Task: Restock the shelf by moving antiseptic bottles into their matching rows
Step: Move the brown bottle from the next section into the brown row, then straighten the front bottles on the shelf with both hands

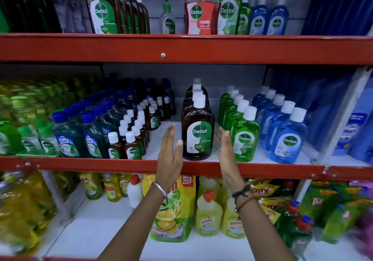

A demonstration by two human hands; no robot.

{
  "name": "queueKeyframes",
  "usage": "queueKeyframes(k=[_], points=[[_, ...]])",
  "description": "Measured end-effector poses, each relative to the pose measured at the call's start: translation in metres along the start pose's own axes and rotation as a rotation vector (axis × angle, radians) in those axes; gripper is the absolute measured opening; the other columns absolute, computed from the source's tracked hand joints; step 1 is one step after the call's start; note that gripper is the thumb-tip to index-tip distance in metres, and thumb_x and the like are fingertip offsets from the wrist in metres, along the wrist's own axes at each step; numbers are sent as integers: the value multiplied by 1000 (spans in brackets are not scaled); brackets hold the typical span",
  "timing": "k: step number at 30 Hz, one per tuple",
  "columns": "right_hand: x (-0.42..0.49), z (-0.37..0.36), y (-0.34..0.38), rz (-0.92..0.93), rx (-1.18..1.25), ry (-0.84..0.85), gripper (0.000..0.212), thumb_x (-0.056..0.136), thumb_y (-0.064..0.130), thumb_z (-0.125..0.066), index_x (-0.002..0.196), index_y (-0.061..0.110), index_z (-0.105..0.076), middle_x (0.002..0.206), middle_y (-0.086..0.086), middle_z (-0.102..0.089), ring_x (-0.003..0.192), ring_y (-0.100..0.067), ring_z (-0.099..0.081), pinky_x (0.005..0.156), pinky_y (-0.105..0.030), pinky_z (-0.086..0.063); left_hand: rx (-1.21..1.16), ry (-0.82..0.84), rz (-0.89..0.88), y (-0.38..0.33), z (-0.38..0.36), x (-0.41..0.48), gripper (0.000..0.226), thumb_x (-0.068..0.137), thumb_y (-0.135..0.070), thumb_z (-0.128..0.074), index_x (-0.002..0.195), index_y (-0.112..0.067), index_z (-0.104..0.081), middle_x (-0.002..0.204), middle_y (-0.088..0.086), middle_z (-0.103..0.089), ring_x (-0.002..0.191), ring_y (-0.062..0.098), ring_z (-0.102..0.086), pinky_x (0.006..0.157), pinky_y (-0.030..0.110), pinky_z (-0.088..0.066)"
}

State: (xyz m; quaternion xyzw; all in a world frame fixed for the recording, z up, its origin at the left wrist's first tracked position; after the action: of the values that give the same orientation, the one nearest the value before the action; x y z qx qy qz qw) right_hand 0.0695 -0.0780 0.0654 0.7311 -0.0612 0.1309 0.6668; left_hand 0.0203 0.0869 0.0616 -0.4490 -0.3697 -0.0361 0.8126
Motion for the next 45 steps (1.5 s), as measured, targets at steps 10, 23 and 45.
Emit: queueKeyframes(k=[10,23,45], points=[[0,5,0,-79,198,152,104,39,101,-34,119,37,-54,121,13,-55,123,-12,-47,108,-41,-34,-400,-2,237,-15,-20,-4,46,89,-76,-21,131,-62,-36,153,-19,-35,141,2,-32,119,41,-28],[-10,8,5,-35,102,112,113,47,100,-28,130,27,-51,129,8,-53,122,-12,-48,104,-37,-36,-444,-104,220,-14,-17,-3,48,86,-78,-27,126,-58,-45,141,-20,-46,134,0,-41,115,41,-36],[1,115,9,37,111,11,112,50,97,-35,138,29,-41,117,23,-52,106,10,-48,79,-7,-44,-431,284,216,-71,-144,-1,55,77,-90,-14,128,-75,-26,156,-15,-26,144,12,-29,118,48,-29]])
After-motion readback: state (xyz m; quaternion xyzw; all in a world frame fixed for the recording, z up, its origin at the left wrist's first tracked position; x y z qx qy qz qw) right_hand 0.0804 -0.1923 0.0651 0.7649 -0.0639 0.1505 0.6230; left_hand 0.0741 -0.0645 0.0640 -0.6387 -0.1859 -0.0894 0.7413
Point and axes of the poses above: each hand's wrist, its own x-axis towards the middle knuckle, its own z-axis out of the back of the hand, y = z × x, the point moved 7 cm from there along x, towards the middle knuckle
